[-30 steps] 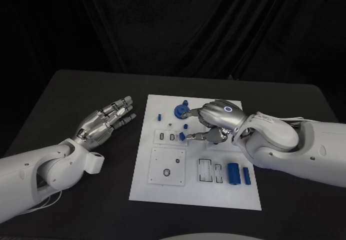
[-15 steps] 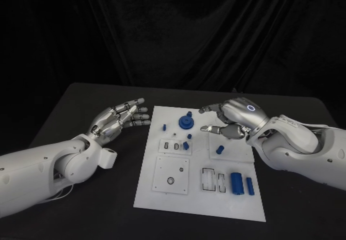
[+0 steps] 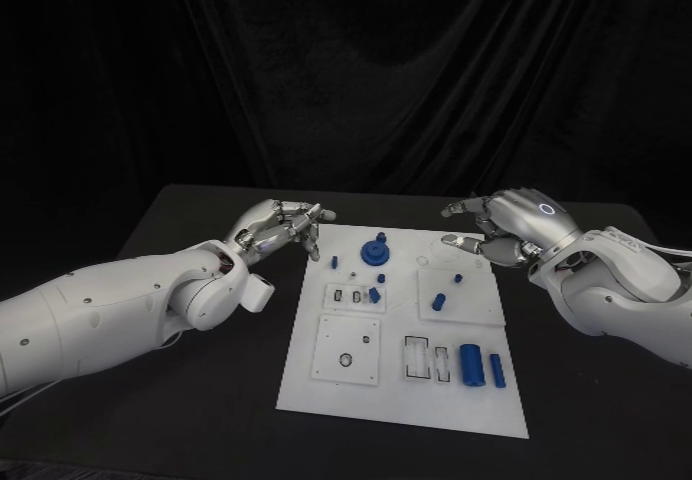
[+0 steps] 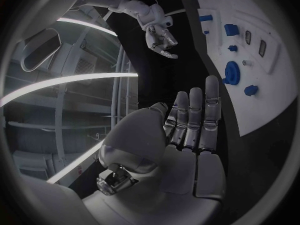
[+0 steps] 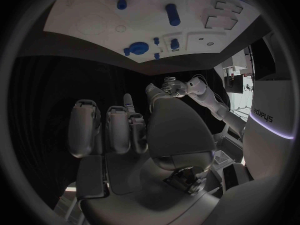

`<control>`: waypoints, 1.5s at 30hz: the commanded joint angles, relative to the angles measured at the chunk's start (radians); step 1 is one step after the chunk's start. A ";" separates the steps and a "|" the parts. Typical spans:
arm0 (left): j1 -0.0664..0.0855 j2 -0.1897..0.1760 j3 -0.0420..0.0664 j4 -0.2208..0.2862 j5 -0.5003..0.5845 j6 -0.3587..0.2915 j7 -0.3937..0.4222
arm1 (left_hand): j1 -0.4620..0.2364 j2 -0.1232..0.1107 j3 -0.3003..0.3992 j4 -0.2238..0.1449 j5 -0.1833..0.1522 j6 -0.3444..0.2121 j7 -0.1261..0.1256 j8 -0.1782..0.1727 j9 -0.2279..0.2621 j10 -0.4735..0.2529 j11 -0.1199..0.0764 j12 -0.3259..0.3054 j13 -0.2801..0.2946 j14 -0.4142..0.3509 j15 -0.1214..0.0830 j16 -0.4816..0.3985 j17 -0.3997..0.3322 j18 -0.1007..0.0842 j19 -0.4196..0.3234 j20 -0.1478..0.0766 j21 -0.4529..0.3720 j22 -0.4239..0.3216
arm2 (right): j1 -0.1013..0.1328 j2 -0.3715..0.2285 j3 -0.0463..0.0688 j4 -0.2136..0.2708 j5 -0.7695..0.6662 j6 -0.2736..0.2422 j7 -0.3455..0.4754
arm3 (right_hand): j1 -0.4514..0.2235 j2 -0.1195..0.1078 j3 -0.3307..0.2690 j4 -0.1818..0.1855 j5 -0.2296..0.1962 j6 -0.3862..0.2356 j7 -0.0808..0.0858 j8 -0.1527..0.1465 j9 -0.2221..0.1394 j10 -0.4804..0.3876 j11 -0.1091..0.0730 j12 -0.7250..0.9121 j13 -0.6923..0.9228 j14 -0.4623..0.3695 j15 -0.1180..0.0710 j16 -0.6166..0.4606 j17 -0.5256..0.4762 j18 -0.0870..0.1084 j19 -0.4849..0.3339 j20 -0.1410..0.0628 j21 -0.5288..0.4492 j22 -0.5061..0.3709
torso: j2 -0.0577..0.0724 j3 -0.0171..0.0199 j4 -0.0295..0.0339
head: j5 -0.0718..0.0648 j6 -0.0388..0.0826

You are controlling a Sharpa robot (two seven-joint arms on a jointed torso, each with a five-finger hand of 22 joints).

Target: Assemble the parts on the task board

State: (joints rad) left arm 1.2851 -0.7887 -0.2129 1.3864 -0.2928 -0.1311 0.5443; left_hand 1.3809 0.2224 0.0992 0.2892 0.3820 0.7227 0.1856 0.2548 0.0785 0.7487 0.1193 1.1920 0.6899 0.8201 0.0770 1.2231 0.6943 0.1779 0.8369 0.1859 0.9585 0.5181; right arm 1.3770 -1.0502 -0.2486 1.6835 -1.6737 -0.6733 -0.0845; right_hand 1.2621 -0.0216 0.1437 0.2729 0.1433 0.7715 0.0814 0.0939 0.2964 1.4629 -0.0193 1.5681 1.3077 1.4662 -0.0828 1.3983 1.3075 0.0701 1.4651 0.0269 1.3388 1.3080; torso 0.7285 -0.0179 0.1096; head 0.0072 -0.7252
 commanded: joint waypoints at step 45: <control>0.068 0.153 0.001 0.163 -1.035 0.063 -1.075 | -0.284 -0.099 -0.119 0.000 -0.261 0.045 -0.149 0.593 0.747 0.822 -0.147 0.379 0.881 0.751 -0.150 0.348 0.877 -0.135 0.616 -0.145 0.543 0.884 | -0.028 0.018 0.000 -0.059 0.036 0.033 -0.021 | 0.026 0.015 0.010 -0.006 0.067 0.037 0.010 0.005 -0.014 0.108 0.015 0.003 0.263 0.074 0.012 0.006 0.119 -0.021 0.028 0.012 0.006 0.196 | -0.064 0.0894 -0.0663 | 0.047 -0.147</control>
State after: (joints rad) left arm 1.3511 -0.6386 -0.2126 1.5472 -1.3044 -0.0950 -0.4581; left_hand 1.1002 0.1237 -0.0163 0.2883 0.1246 0.7652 0.0353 0.8420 0.8236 1.4660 -0.0242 1.5683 1.3080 1.4653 -0.0684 1.5682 1.3080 0.0607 1.4545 0.0461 1.5012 1.3079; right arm 1.3515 -1.0316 -0.2494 1.6261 -1.6360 -0.6496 -0.0891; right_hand 1.2777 -0.0063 0.1491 0.2675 0.2086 0.8035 0.0923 0.0939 0.2825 1.4665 -0.0088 1.5681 1.3075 1.4653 -0.0765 1.4021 1.3074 0.0702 1.4651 0.0341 1.3427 1.3076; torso 0.6625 0.0710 0.0462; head 0.0509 -0.8725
